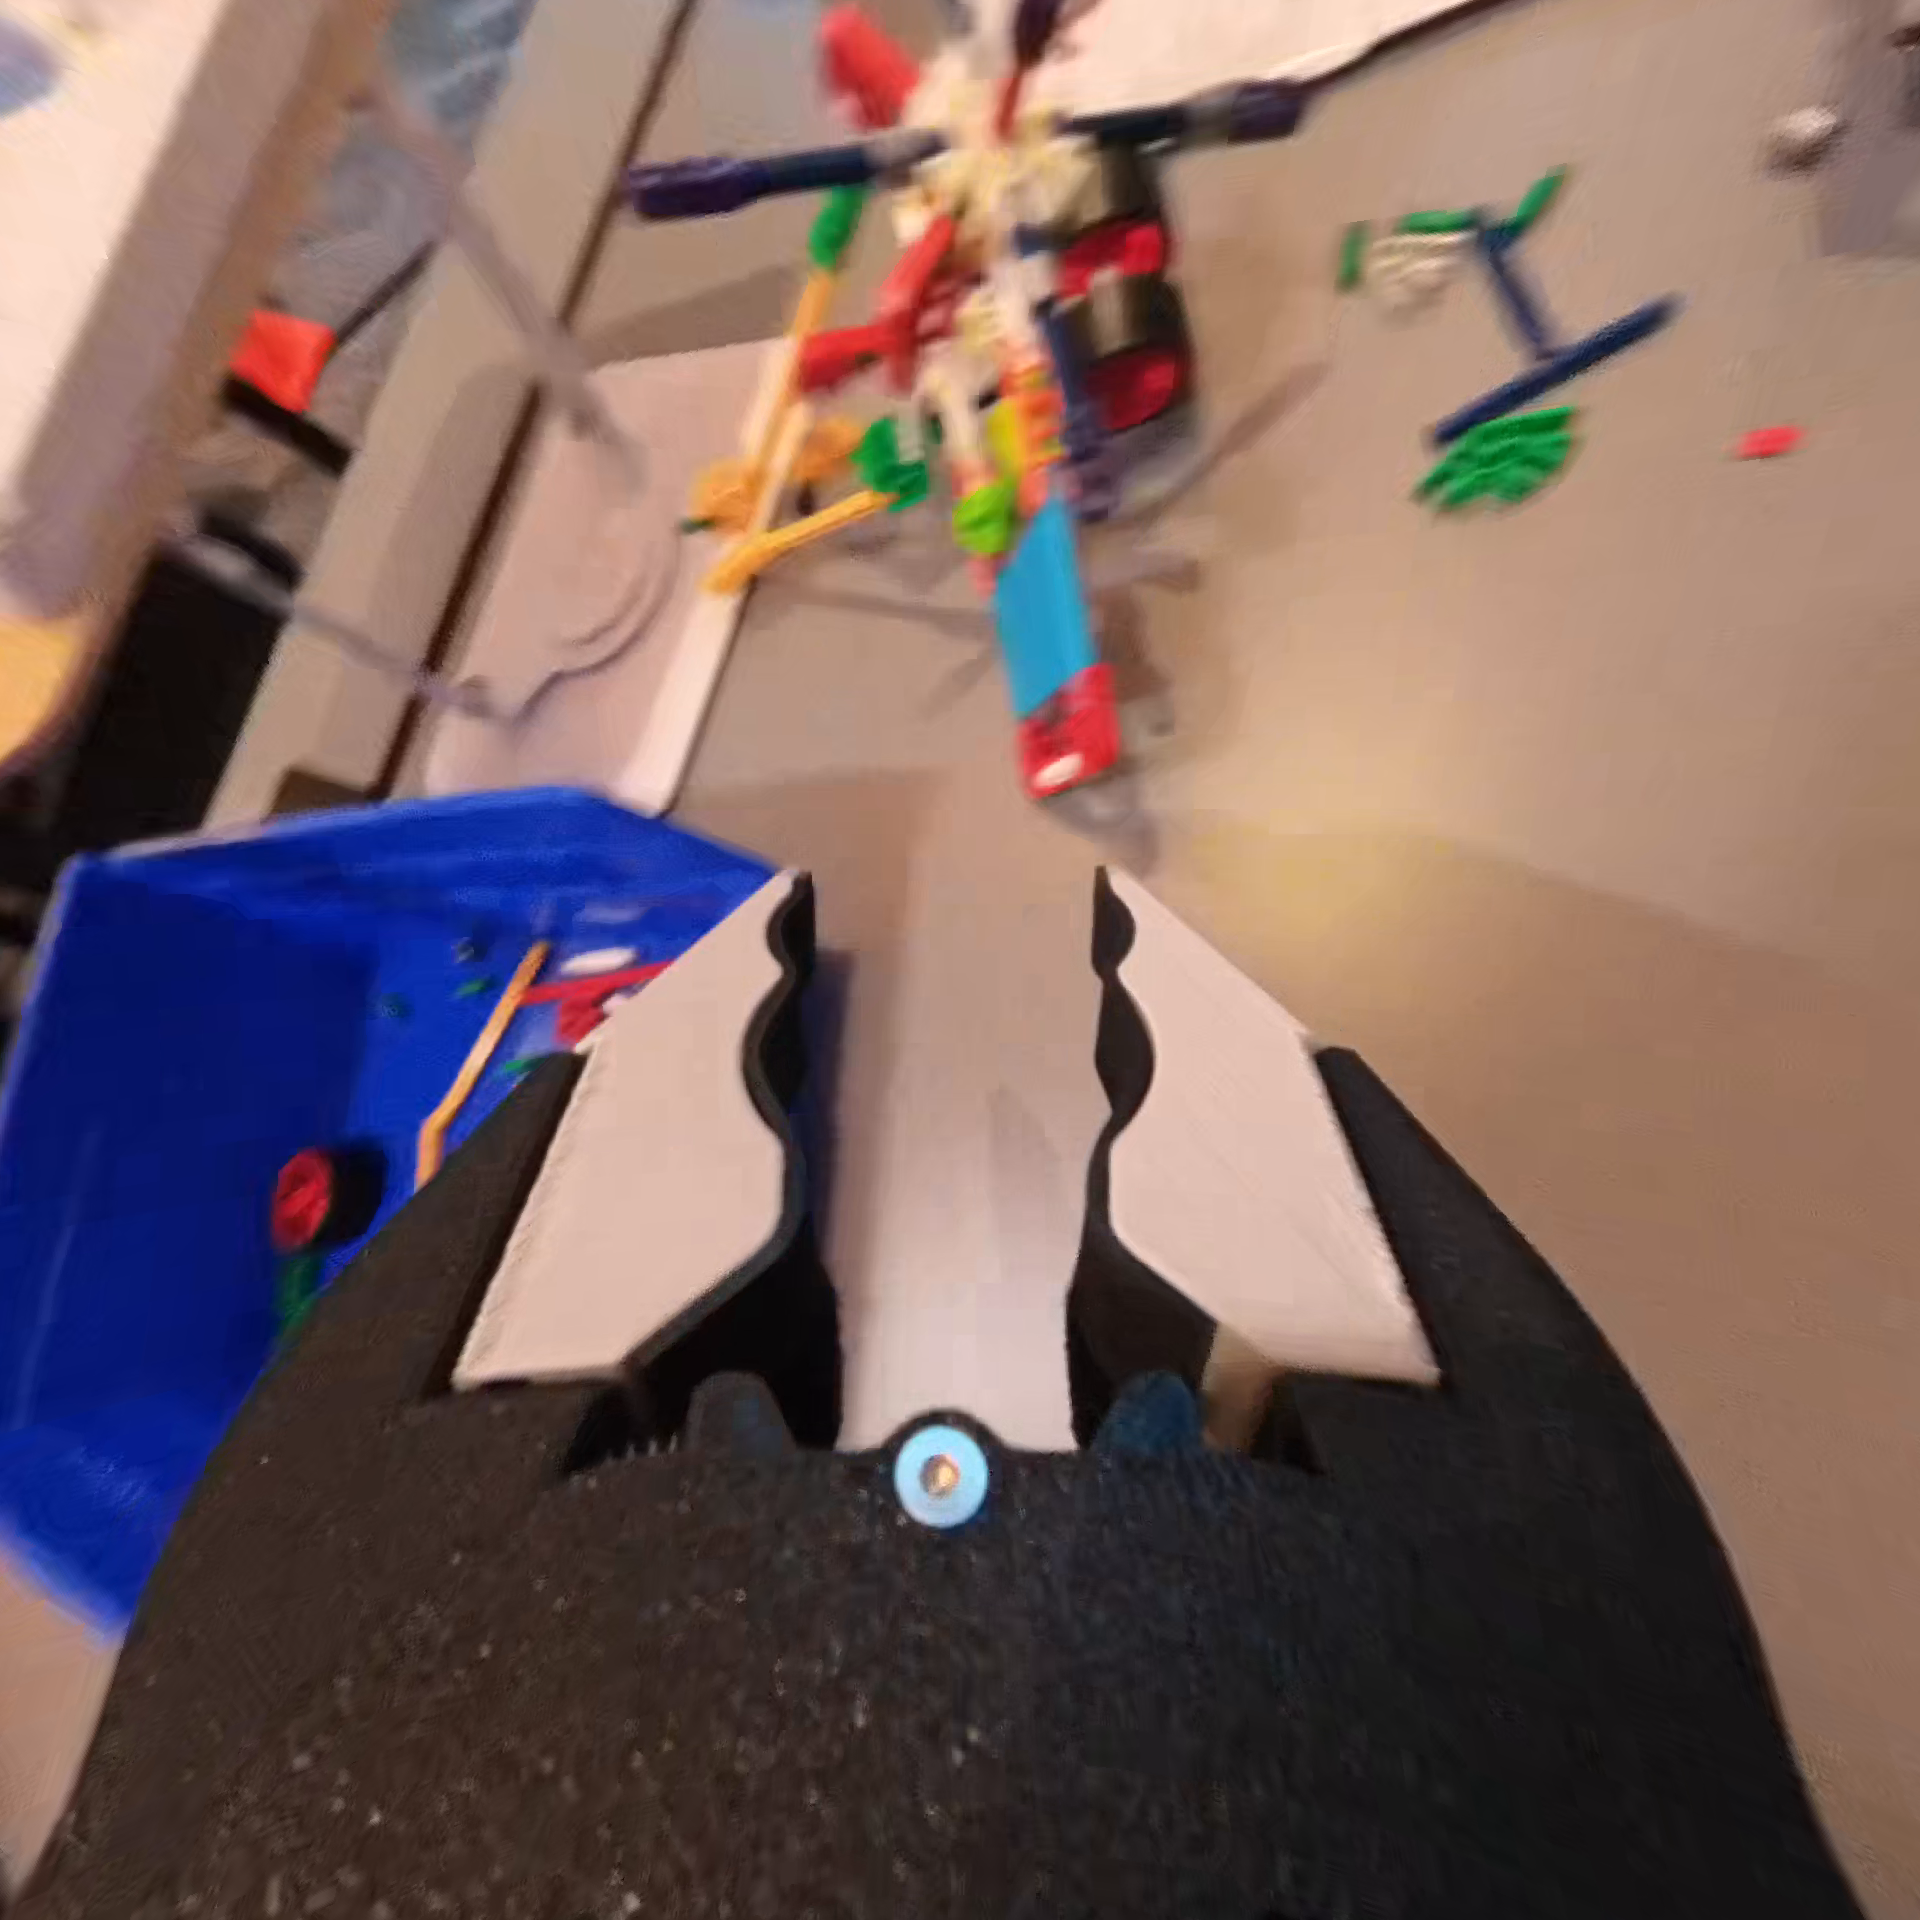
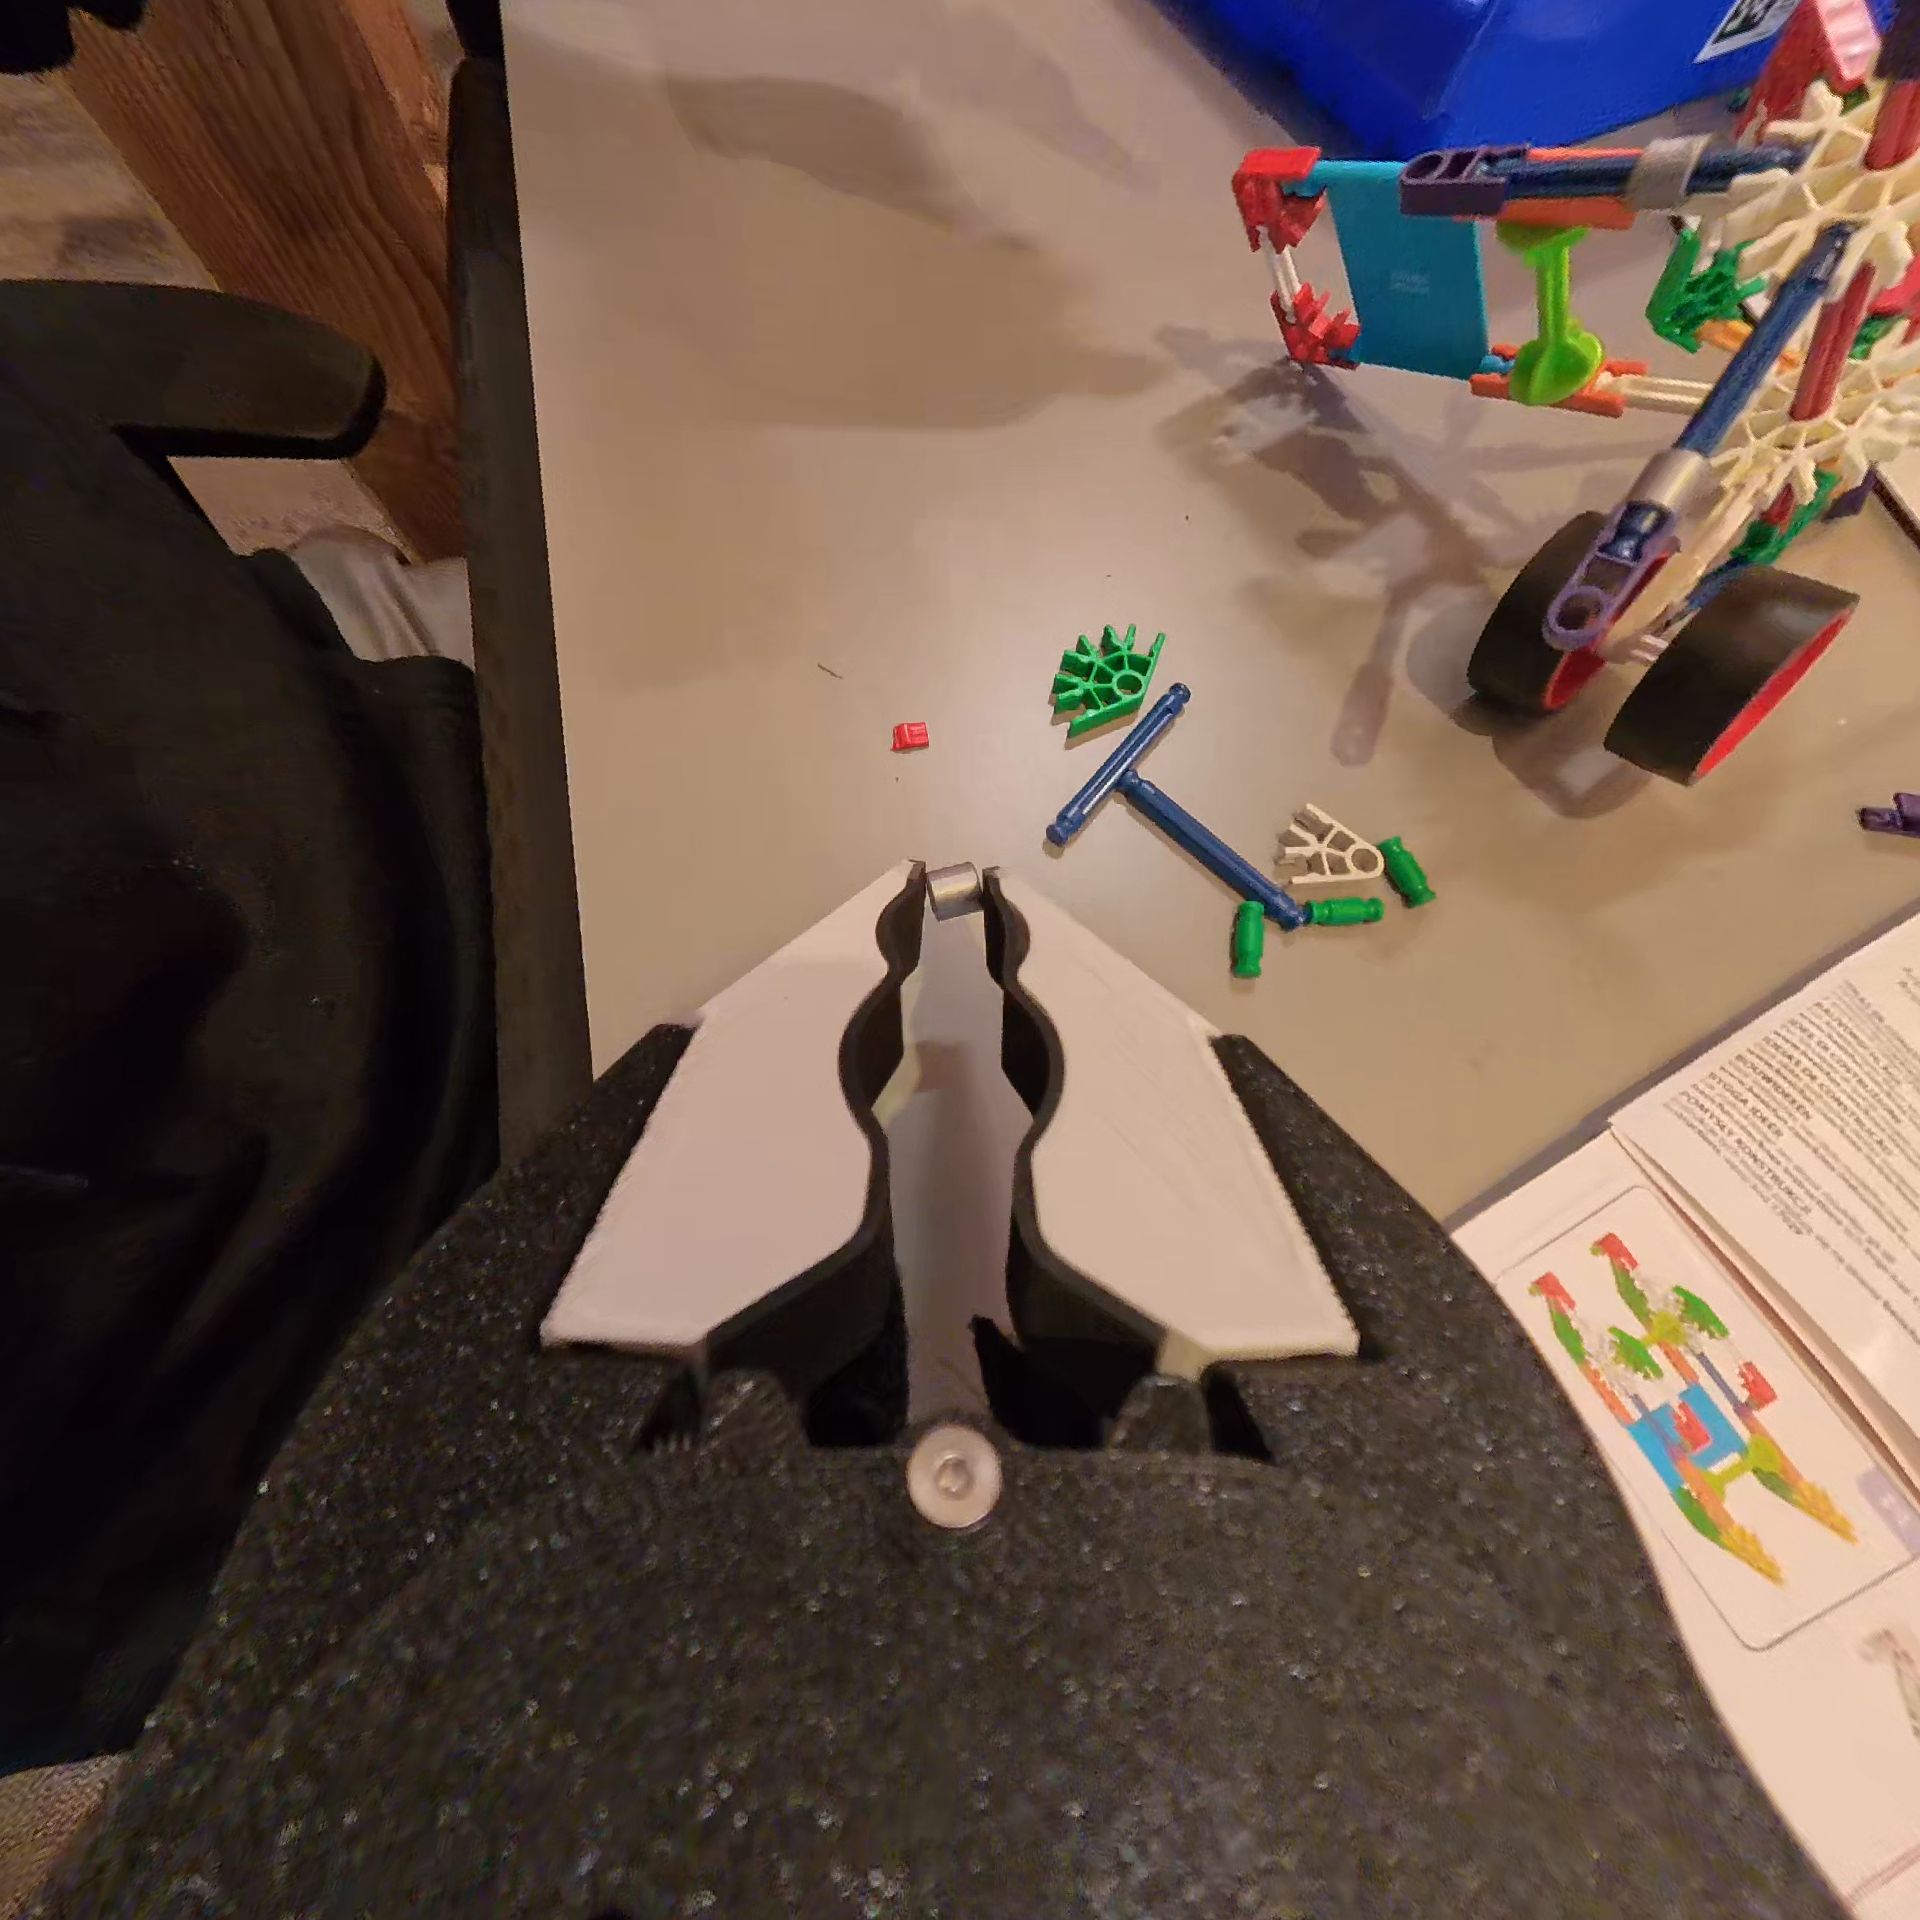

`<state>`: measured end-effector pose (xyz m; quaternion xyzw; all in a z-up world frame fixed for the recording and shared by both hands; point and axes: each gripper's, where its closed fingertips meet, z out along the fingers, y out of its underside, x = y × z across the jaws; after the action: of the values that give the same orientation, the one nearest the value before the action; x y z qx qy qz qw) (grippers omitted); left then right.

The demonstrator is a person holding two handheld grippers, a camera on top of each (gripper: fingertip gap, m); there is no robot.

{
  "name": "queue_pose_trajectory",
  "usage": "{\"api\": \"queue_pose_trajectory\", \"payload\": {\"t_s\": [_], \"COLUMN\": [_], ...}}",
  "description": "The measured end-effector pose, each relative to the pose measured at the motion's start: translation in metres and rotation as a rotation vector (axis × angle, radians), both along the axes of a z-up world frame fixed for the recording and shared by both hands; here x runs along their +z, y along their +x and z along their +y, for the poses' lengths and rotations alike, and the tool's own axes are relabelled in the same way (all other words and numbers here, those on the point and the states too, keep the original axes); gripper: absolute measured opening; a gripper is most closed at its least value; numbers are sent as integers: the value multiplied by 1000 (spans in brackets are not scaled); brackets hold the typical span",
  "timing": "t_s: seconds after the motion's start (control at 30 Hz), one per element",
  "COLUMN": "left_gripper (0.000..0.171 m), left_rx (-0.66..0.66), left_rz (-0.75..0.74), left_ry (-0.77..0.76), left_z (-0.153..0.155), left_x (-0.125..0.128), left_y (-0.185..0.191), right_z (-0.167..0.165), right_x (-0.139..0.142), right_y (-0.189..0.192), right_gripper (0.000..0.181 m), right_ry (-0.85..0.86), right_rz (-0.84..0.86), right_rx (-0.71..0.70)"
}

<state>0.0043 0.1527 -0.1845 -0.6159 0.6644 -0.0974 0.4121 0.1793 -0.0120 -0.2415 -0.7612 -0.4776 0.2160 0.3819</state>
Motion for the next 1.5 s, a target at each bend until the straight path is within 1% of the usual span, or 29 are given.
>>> {"api": "queue_pose_trajectory", "payload": {"t_s": [0.03,0.07,0.13,0.17,0.2,0.27,0.37,0.4,0.47,0.53,0.57,0.67,0.73,0.8,0.87,0.9,1.0,1.03,1.1,1.17,1.2,1.23,1.27,1.3,1.33,1.43,1.47,1.5], "left_gripper": [50,50,49,49,49,50,49,43,17,13,0,0,0,0,0,2,42,49,55,55,54,52,44,40,28,26,21,0], "left_rx": [-89,-152,-278,-309,-319,-343,-329,-324,-342,-341,-343,-332,-303,-258,-258,-261,-288,-313,-351,-374,-367,-364,-359,-356,-352,-344,-346,-343], "left_rz": [9,9,10,20,36,53,73,80,55,29,12,-15,-54,-84,-96,-104,-72,-45,14,62,59,50,40,40,35,26,24,10], "left_ry": [-35,-53,-138,-150,-153,-206,-245,-238,-296,-293,-304,-269,-228,-193,-188,-182,-207,-217,-232,-242,-257,-288,-314,-317,-316,-326,-320,-296], "left_z": [-24,-43,-82,-92,-96,-104,-103,-100,-106,-106,-108,-106,-100,-86,-81,-80,-90,-96,-104,-106,-105,-105,-106,-105,-104,-106,-106,-104], "left_x": [-9,-17,-34,-43,-52,-68,-84,-87,-87,-86,-84,-71,-50,-30,-20,-18,-32,-42,-63,-82,-86,-88,-89,-90,-90,-90,-90,-87], "left_y": [18,35,69,83,94,112,129,131,135,136,135,122,106,87,76,78,96,104,118,129,135,139,142,143,143,142,141,140], "right_z": [0,-1,-3,-3,-4,-5,-7,-7,-7,-7,-6,-5,-5,-5,-2,1,6,6,5,4,4,3,2,2,1,1,2,3], "right_x": [0,-1,-2,-2,-3,-3,-3,-3,-3,-2,-2,-2,-2,-2,-3,-2,0,1,-1,-3,-3,-4,-4,-4,-4,-4,-4,-4], "right_y": [1,3,3,3,3,2,2,2,3,4,4,5,5,5,5,6,4,3,4,5,6,6,7,7,7,8,9,9], "right_gripper": [9,9,9,9,9,9,9,9,9,9,9,9,9,9,9,9,9,9,9,9,9,9,9,9,9,9,9,9], "right_ry": [-5,-7,-10,-11,-12,-13,-10,-9,-7,-6,-6,-4,-2,-4,-2,-1,6,7,3,-4,-6,-6,-7,-7,-9,-10,-10,-9], "right_rz": [4,4,11,16,18,22,29,32,37,46,49,50,52,55,59,64,67,69,64,60,62,62,64,68,72,77,77,76], "right_rx": [-3,-7,-9,-13,-15,-15,-12,-13,-13,-10,-8,-5,0,2,-3,-12,-25,-26,-30,-37,-39,-41,-44,-45,-44,-41,-40,-39]}}
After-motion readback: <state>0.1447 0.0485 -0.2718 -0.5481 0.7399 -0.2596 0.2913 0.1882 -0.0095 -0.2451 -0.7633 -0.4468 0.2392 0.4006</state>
